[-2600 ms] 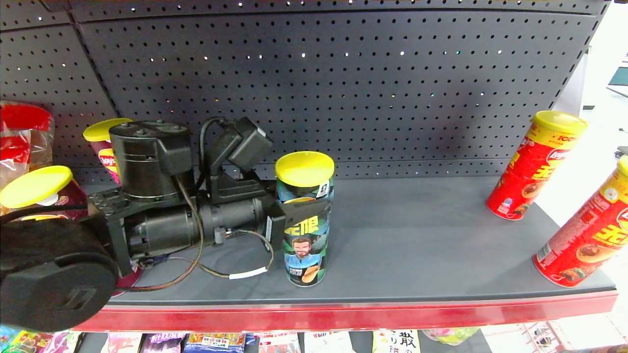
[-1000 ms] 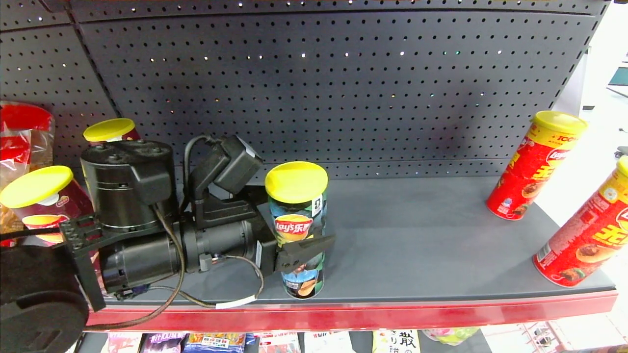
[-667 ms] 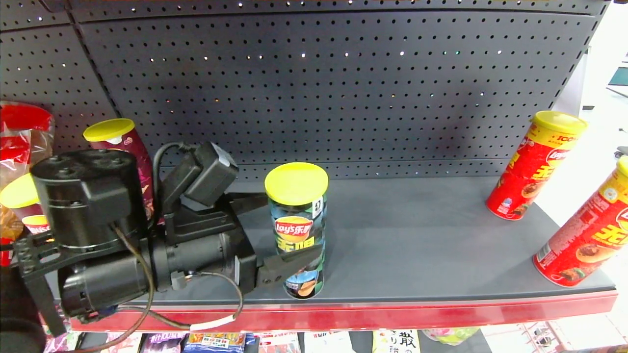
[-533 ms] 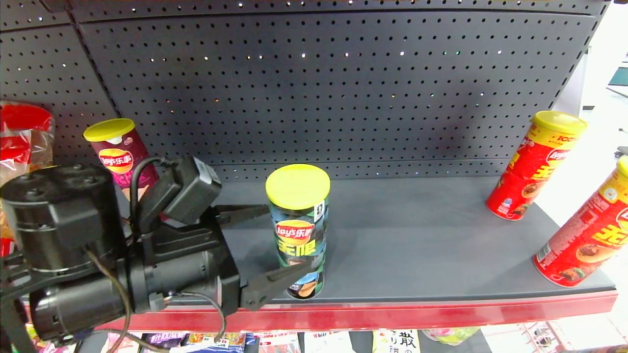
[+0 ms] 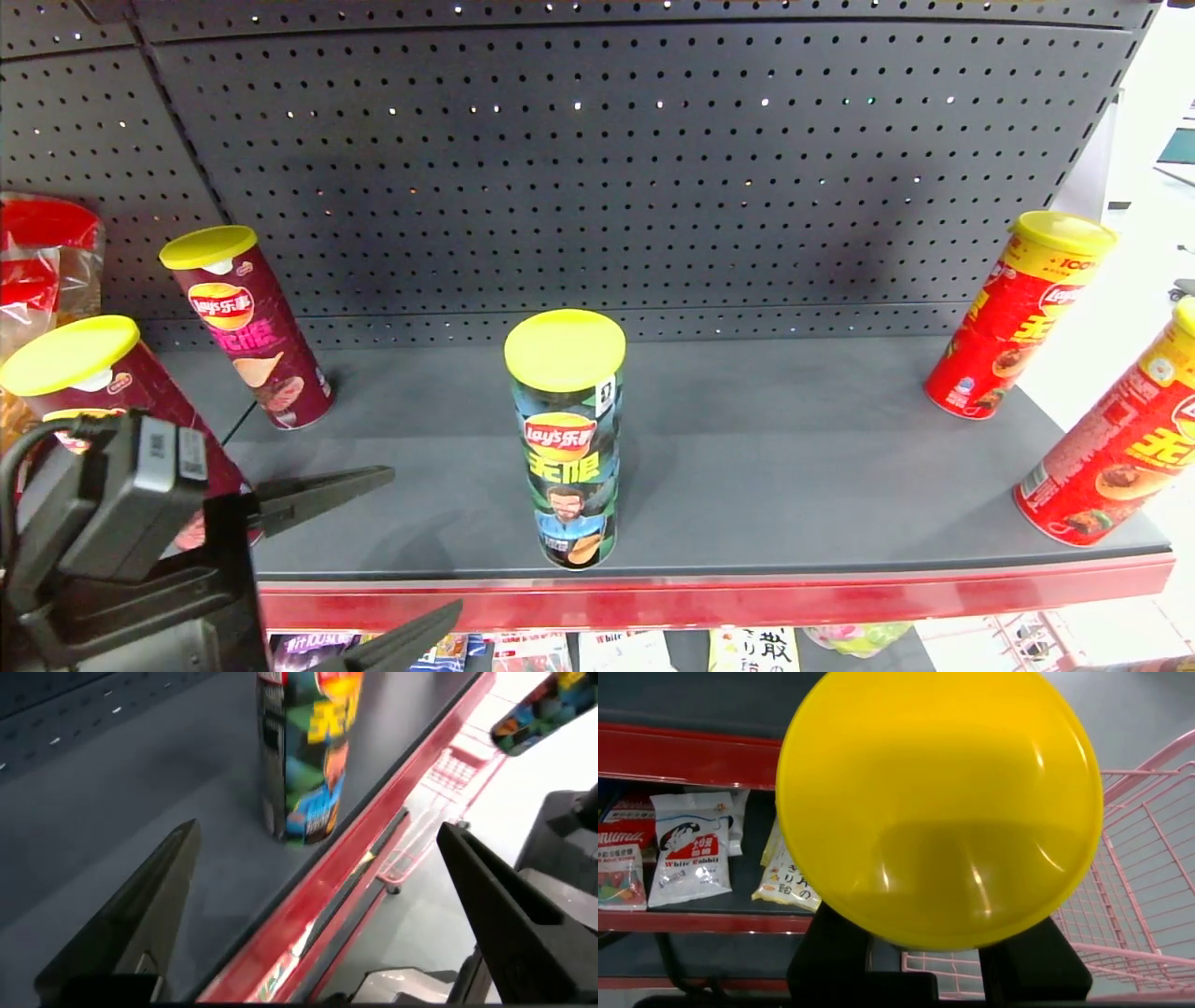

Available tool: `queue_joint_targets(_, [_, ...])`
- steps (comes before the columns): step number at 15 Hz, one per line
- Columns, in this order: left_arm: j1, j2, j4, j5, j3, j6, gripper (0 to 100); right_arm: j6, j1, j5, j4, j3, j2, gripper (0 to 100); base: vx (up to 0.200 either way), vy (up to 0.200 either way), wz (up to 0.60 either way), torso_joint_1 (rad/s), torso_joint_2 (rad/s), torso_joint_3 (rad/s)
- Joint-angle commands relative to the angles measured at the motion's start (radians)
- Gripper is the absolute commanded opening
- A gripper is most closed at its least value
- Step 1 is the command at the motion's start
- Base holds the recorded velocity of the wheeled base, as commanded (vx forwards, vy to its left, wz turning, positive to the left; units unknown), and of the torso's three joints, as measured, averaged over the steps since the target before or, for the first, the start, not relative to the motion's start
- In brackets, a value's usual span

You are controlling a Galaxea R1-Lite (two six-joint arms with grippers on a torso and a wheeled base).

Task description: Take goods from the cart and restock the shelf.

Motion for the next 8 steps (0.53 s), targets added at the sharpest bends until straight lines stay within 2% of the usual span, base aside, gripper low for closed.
queue_joint_targets(1, [0.038,-0.192,0.097,0.033,0.028,-0.008,100,0.0,0.0,-0.007,0.0,0.001,0.001,0,0.0,0.0,0.0,0.0,0.0,0.0])
queue_joint_targets(2, [0.038,-0.297,0.232,0.06,0.008,-0.017,100,-0.001,0.0,-0.005,0.0,0.001,0.001,0,0.0,0.0,0.0,0.0,0.0,0.0])
queue_joint_targets(3, [0.038,-0.432,0.438,0.067,-0.032,-0.017,100,-0.003,0.0,0.009,0.0,-0.017,0.001,0,0.0,0.0,0.0,0.0,0.0,0.0])
queue_joint_targets(4, [0.038,-0.512,0.561,0.068,-0.059,-0.017,100,-0.003,0.005,0.049,0.015,-0.067,0.006,0,0.0,0.0,0.0,0.0,0.0,0.0])
queue_joint_targets(6, [0.04,-0.643,0.748,0.082,-0.108,-0.019,100,0.002,0.011,0.072,0.067,-0.206,0.107,0,0.0,0.0,0.0,0.0,0.0,0.0])
queue_joint_targets(8, [0.04,-0.728,0.841,0.108,-0.113,-0.019,100,0.002,0.057,0.138,0.081,-0.34,0.257,0,0.0,0.0,0.0,0.0,0.0,0.0])
